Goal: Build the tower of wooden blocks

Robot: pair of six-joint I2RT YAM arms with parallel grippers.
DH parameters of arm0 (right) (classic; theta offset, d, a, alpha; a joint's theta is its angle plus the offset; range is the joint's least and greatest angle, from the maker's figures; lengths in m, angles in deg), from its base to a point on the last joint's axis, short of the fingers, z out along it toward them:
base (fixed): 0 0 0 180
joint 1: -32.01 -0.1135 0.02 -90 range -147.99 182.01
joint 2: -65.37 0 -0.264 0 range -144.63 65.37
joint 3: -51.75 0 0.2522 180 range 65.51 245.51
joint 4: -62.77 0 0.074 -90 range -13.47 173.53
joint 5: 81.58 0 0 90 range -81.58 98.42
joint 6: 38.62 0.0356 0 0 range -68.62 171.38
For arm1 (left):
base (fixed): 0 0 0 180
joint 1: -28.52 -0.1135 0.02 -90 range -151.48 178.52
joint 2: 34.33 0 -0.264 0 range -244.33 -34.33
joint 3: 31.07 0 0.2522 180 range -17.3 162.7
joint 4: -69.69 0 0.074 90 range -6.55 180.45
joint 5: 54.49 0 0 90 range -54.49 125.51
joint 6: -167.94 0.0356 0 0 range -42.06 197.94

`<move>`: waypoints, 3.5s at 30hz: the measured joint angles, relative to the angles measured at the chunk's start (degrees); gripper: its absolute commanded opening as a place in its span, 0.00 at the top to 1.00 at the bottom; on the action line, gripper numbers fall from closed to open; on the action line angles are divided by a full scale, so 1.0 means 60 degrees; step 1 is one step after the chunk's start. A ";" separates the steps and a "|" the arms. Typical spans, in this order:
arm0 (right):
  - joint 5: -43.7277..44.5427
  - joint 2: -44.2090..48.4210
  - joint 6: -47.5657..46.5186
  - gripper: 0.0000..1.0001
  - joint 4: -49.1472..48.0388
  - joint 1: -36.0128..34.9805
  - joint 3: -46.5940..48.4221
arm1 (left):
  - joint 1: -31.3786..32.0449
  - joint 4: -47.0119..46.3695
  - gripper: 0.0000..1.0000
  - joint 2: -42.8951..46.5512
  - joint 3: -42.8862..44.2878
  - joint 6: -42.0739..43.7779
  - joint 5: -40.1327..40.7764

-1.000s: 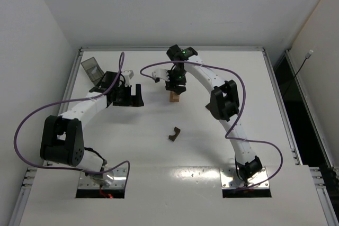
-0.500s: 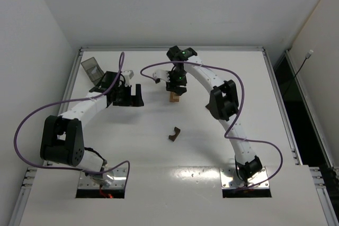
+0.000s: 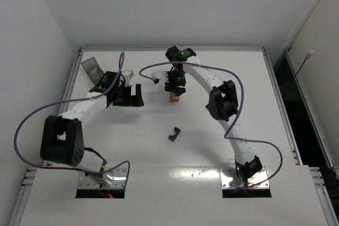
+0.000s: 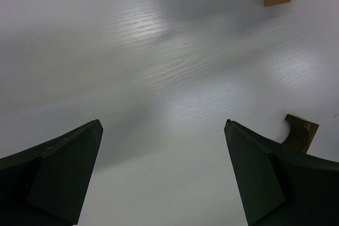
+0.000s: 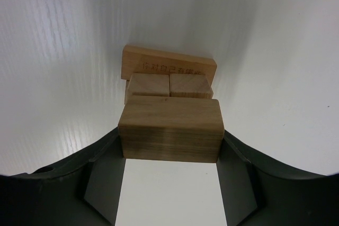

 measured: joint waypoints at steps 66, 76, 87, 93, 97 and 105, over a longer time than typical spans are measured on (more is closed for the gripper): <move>-0.1596 0.5493 0.2277 0.02 -0.1257 0.0488 -0.3381 | 0.0007 -0.0270 0.00 0.0459 -0.0535 -0.0200 -0.0080; 0.0678 1.0939 0.3530 0.04 -0.3738 0.1246 -0.9304 | 0.2492 0.0058 0.00 0.1745 -0.0820 0.1188 -0.0772; 0.2371 1.3522 0.4492 0.15 -0.5413 0.2073 -1.1387 | 0.5617 0.1359 0.53 0.1508 0.0408 0.3606 -0.0991; 0.2415 1.3814 0.4892 0.15 -0.5260 0.2674 -1.2025 | 0.6346 0.1395 0.62 0.0954 0.0586 0.2532 0.0219; 0.2361 1.3883 0.4983 0.15 -0.5140 0.2849 -1.2080 | 0.6721 0.1577 0.65 0.0073 0.1279 0.1392 0.1410; 0.2379 1.3923 0.5038 0.15 -0.4987 0.3078 -1.2087 | 0.7526 0.1665 0.66 -0.1585 0.2652 -0.0696 0.3789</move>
